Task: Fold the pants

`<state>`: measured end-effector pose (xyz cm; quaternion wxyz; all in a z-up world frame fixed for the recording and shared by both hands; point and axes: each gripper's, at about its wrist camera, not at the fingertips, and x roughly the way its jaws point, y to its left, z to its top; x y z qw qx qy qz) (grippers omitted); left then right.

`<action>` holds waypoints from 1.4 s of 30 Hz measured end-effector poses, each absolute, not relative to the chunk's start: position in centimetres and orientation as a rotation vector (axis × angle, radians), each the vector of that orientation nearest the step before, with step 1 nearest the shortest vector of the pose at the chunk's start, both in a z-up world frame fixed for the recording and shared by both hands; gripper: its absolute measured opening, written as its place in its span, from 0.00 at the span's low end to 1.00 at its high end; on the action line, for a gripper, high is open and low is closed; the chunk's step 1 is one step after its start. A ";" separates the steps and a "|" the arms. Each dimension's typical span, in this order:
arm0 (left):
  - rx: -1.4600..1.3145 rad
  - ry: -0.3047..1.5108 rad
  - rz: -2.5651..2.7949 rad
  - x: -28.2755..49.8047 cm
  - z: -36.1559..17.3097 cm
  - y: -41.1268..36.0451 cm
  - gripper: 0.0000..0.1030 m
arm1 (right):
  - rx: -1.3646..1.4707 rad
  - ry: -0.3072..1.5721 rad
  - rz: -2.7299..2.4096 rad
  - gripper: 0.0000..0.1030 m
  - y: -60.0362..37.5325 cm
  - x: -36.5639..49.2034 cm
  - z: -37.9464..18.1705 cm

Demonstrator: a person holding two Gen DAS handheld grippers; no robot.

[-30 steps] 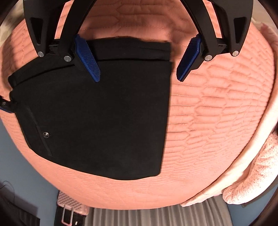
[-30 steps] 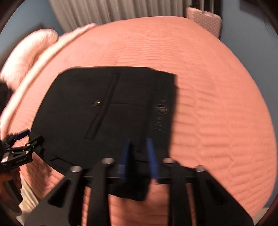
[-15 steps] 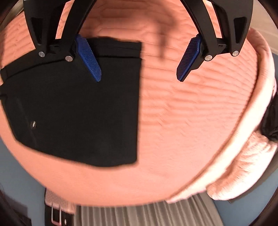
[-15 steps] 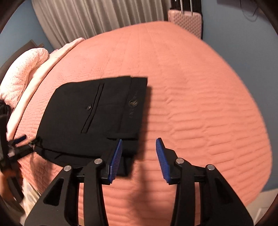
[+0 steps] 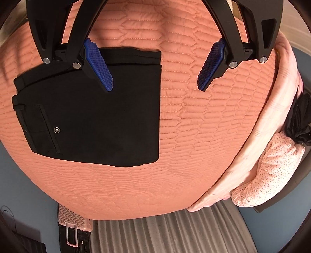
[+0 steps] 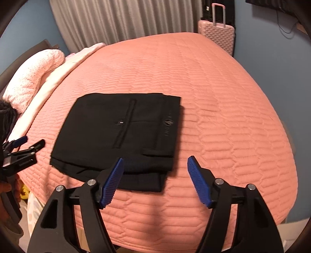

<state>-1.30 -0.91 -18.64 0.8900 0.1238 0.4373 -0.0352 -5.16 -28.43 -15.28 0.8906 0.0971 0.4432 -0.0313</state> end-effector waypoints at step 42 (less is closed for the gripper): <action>-0.183 1.173 -0.437 7.8 -26.6 6.2 0.87 | 0.451 1.051 0.026 0.91 -33.9 1.1 -22.2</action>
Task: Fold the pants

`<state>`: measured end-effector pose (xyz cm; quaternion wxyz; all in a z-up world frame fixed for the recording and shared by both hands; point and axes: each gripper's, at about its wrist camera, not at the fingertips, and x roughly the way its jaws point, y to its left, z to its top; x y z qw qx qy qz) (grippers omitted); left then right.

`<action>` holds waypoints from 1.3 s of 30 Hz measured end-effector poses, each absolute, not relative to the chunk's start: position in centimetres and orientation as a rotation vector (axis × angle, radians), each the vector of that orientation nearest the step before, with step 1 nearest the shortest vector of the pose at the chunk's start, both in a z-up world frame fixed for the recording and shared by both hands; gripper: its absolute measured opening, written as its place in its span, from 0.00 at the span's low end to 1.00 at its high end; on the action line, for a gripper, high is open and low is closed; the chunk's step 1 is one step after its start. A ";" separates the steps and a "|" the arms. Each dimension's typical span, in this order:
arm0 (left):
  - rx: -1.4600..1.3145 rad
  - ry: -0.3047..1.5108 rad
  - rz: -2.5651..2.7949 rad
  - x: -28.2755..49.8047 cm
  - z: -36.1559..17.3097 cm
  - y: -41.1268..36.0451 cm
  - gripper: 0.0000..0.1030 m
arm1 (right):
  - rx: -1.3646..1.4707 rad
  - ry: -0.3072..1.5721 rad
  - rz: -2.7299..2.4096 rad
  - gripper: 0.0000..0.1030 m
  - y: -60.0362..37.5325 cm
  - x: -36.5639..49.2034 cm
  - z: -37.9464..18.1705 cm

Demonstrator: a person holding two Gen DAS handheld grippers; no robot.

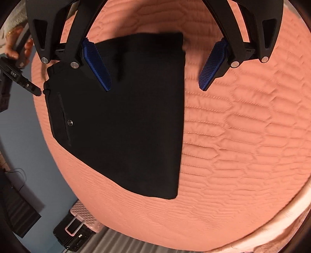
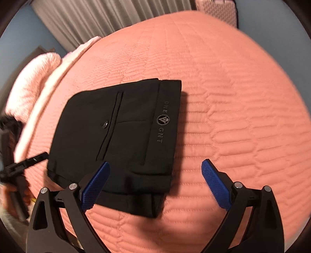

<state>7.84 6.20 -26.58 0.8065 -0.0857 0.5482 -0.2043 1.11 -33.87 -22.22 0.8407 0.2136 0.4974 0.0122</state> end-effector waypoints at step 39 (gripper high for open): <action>-0.088 0.979 -0.418 6.8 -20.9 -1.2 0.11 | 0.352 0.971 0.115 0.21 -28.2 4.7 -18.2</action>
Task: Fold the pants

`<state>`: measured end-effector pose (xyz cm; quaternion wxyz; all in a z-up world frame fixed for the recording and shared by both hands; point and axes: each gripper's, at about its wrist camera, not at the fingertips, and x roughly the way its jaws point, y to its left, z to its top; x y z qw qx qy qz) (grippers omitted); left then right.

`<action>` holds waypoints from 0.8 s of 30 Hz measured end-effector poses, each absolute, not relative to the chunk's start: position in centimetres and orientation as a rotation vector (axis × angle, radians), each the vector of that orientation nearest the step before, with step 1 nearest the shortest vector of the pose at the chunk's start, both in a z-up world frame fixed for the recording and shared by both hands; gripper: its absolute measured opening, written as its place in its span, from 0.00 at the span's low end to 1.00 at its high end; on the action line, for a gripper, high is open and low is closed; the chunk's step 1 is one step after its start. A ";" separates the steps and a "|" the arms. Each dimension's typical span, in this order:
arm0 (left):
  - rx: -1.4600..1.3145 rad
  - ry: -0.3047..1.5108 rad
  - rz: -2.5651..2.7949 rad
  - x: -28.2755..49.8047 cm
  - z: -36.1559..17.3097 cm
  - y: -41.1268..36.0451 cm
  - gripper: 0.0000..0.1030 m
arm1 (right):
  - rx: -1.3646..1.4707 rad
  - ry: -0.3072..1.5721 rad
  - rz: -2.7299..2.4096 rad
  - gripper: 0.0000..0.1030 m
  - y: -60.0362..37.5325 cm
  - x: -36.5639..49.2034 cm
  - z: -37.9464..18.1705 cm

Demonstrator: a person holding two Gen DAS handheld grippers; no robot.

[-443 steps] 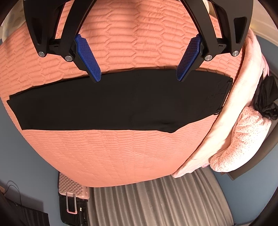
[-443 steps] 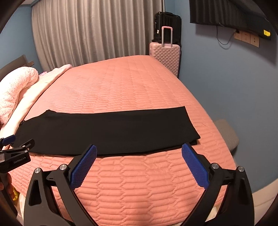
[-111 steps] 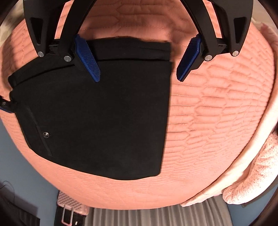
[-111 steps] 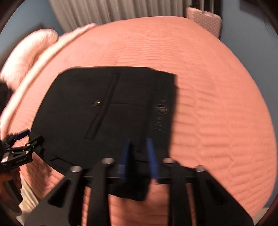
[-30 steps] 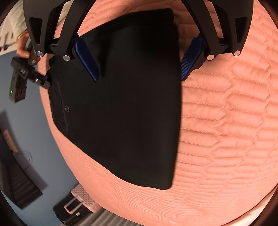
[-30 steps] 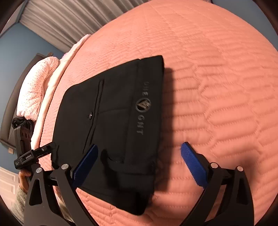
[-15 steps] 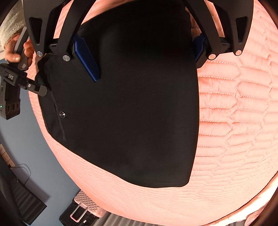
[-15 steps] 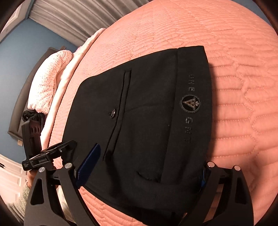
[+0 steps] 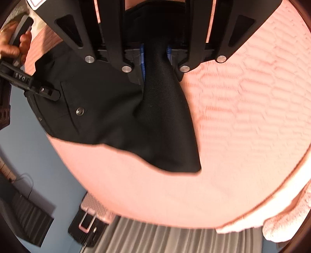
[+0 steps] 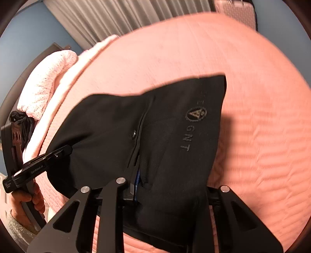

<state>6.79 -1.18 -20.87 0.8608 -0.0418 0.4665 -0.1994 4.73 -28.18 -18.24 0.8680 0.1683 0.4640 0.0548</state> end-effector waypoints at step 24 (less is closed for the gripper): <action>-0.127 0.990 -0.250 31.1 -25.1 1.0 0.46 | 0.422 0.961 0.087 0.63 -34.0 26.3 -23.5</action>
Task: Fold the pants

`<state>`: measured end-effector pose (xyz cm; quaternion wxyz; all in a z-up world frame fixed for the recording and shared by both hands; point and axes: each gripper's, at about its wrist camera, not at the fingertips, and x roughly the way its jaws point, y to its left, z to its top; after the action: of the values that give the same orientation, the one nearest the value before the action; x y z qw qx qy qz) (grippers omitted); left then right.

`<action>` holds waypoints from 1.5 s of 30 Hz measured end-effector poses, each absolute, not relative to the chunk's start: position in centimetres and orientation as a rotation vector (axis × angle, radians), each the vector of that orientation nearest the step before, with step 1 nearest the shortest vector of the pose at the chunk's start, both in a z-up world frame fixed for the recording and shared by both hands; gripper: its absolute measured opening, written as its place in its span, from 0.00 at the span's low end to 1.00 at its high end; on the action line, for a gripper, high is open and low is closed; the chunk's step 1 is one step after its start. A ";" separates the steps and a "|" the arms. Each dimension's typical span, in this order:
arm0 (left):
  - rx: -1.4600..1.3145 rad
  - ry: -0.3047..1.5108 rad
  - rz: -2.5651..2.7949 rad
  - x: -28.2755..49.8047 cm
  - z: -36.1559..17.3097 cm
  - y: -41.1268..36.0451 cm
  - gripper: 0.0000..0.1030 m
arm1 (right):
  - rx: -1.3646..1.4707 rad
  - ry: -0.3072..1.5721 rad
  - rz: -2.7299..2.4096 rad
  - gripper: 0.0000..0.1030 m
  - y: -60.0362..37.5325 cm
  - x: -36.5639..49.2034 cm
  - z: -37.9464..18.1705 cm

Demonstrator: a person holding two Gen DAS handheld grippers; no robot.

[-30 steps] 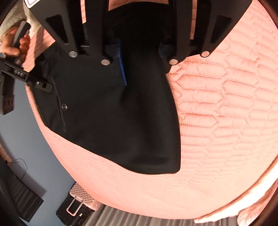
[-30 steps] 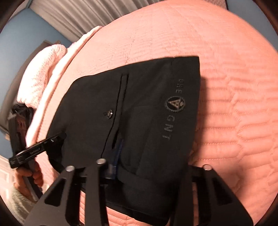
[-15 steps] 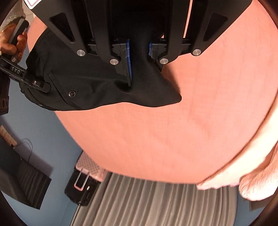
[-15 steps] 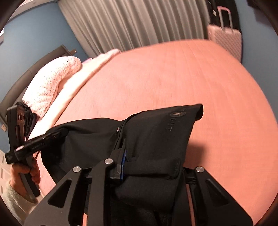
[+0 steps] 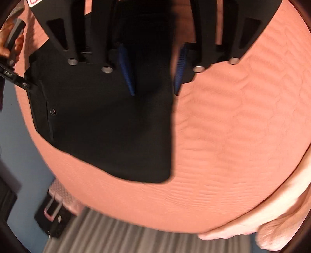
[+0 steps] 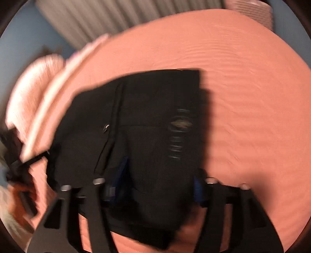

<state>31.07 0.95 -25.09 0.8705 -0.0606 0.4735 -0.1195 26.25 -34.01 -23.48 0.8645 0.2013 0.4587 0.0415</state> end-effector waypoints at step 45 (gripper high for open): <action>-0.014 1.046 -0.107 45.3 -25.3 -1.4 0.44 | 0.245 0.992 0.013 0.37 -31.6 37.3 -23.0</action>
<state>45.33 -1.44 -25.27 0.8648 -0.0068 0.4994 -0.0508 37.27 -31.62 -22.97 0.8723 0.1173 0.4747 0.0063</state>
